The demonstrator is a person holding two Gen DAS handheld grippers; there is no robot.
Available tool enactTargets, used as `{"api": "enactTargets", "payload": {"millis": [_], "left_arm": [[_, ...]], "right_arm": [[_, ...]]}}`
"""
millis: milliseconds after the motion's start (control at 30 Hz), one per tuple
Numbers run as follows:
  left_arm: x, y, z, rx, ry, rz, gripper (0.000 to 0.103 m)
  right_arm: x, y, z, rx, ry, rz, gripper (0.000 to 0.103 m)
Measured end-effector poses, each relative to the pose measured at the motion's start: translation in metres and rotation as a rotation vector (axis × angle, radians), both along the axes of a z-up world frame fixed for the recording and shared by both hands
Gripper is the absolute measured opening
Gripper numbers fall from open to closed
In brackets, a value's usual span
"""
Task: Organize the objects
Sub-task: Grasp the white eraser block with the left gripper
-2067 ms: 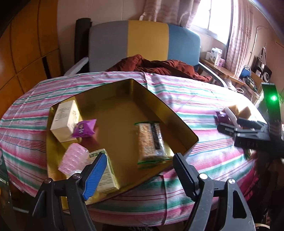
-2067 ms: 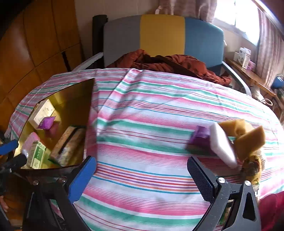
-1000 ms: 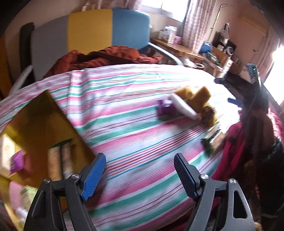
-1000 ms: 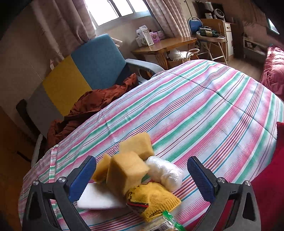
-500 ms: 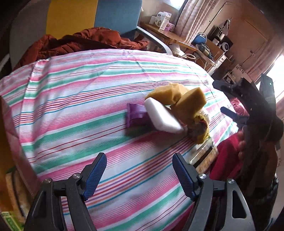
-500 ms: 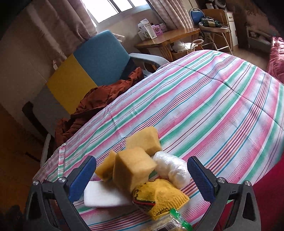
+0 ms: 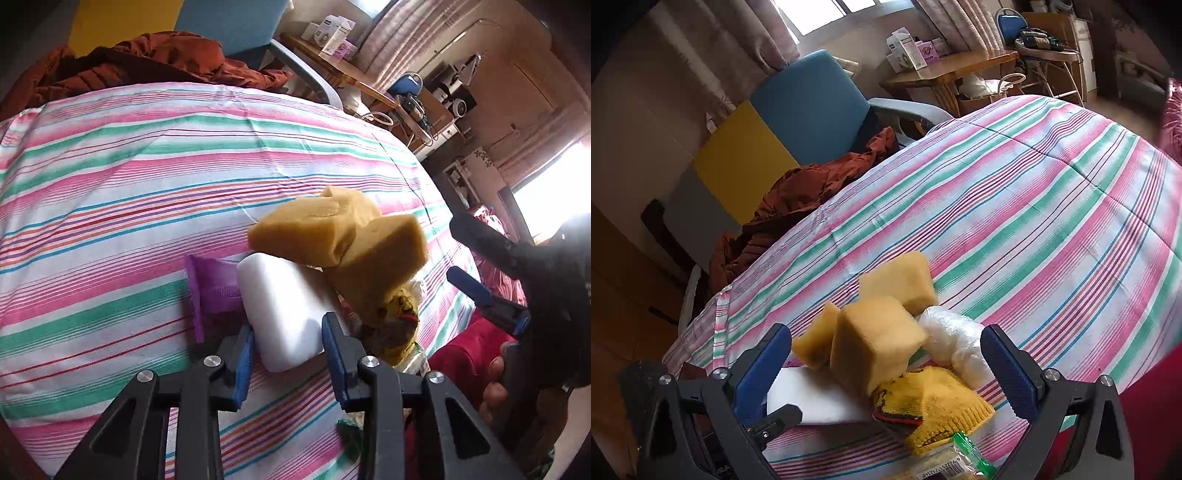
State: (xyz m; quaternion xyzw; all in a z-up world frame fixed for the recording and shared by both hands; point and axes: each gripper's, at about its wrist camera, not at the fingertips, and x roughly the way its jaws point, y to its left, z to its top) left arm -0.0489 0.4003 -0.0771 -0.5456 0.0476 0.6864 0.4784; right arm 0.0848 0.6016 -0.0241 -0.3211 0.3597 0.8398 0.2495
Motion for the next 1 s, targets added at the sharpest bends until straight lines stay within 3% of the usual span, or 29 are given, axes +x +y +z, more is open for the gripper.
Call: {"api": "enactTargets", "payload": {"millis": [167, 333, 433, 500, 600, 733, 933, 1000], "left_arm": [[0.013, -0.033, 0.009, 0.055, 0.017, -0.009, 0.027], [0.018, -0.079, -0.002, 0.027, -0.025, 0.017, 0.027], [0.025, -0.097, -0.007, -0.049, -0.003, 0.028, 0.044], [0.031, -0.103, -0.005, -0.076, 0.046, 0.026, 0.054], [0.038, -0.108, 0.005, -0.111, 0.165, 0.019, 0.058], [0.043, -0.096, 0.013, -0.134, 0.284, -0.062, 0.066], [0.048, -0.058, -0.003, -0.221, 0.36, -0.22, 0.068], [0.047, -0.052, -0.008, -0.244, 0.388, -0.236, 0.075]], "right_arm": [[0.001, 0.0, 0.0, 0.003, -0.003, -0.001, 0.103], [-0.001, -0.001, 0.0, 0.015, -0.013, 0.005, 0.103], [-0.002, -0.001, 0.0, 0.021, -0.023, 0.006, 0.103], [-0.003, -0.002, 0.0, 0.027, -0.029, 0.005, 0.103], [-0.003, -0.003, 0.0, 0.033, -0.039, 0.003, 0.103], [-0.005, -0.004, -0.001, 0.036, -0.048, 0.006, 0.103], [-0.006, -0.006, -0.001, 0.035, -0.052, 0.013, 0.103], [-0.006, -0.006, -0.002, 0.031, -0.051, 0.014, 0.103]]}}
